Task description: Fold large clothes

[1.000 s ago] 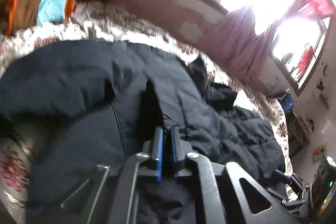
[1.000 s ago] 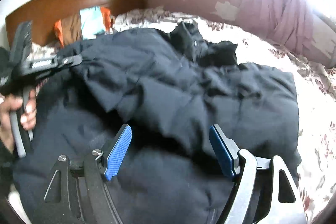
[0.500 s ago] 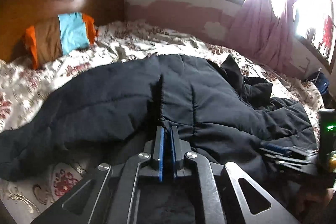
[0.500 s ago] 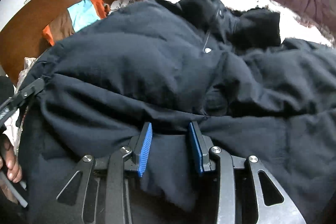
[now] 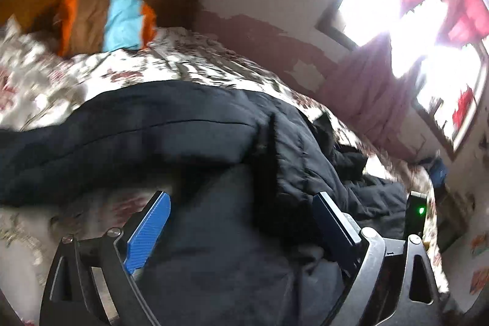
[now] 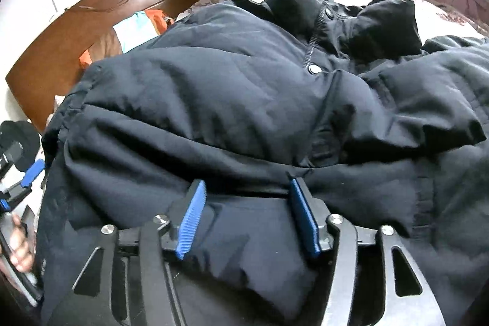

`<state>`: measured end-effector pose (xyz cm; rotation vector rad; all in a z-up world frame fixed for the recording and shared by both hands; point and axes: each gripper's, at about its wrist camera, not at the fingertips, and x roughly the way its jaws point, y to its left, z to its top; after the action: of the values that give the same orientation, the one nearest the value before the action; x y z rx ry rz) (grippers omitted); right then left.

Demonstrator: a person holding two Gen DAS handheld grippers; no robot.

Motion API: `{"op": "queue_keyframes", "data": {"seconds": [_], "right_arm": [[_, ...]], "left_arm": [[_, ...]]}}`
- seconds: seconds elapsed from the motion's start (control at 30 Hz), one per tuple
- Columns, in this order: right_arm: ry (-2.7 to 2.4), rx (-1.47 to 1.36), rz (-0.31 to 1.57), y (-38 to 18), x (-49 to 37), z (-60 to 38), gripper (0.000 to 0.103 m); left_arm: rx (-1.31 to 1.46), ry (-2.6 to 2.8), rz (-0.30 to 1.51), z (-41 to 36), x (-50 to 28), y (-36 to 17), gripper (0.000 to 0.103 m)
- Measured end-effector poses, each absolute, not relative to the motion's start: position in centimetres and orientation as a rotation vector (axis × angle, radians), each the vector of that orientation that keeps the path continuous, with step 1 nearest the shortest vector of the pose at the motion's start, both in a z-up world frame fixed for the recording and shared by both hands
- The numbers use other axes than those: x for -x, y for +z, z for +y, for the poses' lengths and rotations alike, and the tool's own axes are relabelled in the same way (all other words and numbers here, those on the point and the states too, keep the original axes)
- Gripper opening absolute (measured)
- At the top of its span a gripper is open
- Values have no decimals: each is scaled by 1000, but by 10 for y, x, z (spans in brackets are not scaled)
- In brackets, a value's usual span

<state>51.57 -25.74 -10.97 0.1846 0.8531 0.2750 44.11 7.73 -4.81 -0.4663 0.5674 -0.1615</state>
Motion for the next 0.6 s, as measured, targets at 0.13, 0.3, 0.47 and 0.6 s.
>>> {"op": "queue_keyframes", "data": {"seconds": [0.13,0.3,0.47,0.6], "right_arm": [[272,-174,850,-109,-517,-255,59],[168,-105,804,-95,-512,-249,70],[131,-11,669,-54,-514,-216,77],[179,31,629,-23,-543,-163,82]], "left_arm": [[659,-127,511,126,-426,-50,99],[827,-20,496,185,-412,-69,102],[974,20,513,228,-405,-88,102],[1079,112,508,253,-399,-104,102]]}}
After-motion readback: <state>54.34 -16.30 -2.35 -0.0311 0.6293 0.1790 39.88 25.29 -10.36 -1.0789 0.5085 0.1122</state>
